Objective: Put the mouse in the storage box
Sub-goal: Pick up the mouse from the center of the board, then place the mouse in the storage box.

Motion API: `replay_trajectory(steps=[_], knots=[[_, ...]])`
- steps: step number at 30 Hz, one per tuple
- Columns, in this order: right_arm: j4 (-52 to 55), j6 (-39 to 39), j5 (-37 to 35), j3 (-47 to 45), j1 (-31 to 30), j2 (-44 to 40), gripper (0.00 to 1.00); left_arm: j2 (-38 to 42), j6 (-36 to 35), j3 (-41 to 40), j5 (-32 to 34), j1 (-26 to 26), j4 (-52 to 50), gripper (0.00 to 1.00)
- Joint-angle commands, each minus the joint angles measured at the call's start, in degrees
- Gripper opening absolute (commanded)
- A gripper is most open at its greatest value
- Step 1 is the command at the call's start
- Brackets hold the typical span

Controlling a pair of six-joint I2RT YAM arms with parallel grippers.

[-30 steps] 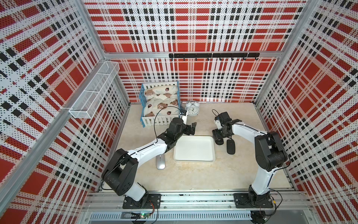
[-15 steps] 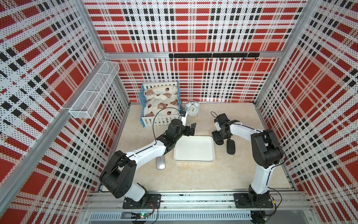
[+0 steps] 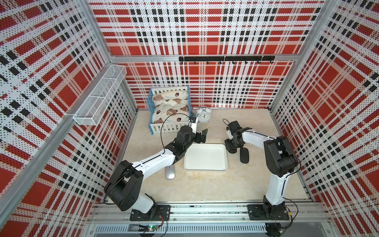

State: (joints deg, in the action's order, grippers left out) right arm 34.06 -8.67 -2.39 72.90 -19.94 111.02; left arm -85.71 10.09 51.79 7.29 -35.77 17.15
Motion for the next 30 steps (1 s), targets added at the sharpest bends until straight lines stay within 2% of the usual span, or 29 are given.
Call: replay_trajectory(steps=[1,6,15,20,26,30], knots=[[1.5,-0.5,-2.1,0.5,-0.4,0.7,0.53,1.3,-0.2,-0.6,1.0,-0.3,1.6,0.99],[1.9,-0.6,-2.7,1.3,-0.4,-0.4,0.49,1.2,0.0,-0.7,2.7,-0.3,1.7,0.99],[7.0,-0.5,-4.0,6.7,-0.5,-2.7,0.47,3.1,1.5,-1.9,6.2,0.3,2.6,0.99],[10.1,0.0,-4.7,10.5,-1.9,-6.3,0.46,5.1,4.8,-4.4,8.1,2.7,4.0,0.99],[13.9,0.5,-3.3,15.8,-10.0,-8.2,0.46,10.7,15.6,-13.1,6.6,12.0,9.7,0.99],[13.6,1.1,-0.3,17.0,-17.7,-7.2,0.46,14.1,14.9,-16.6,5.0,14.4,12.0,0.99]])
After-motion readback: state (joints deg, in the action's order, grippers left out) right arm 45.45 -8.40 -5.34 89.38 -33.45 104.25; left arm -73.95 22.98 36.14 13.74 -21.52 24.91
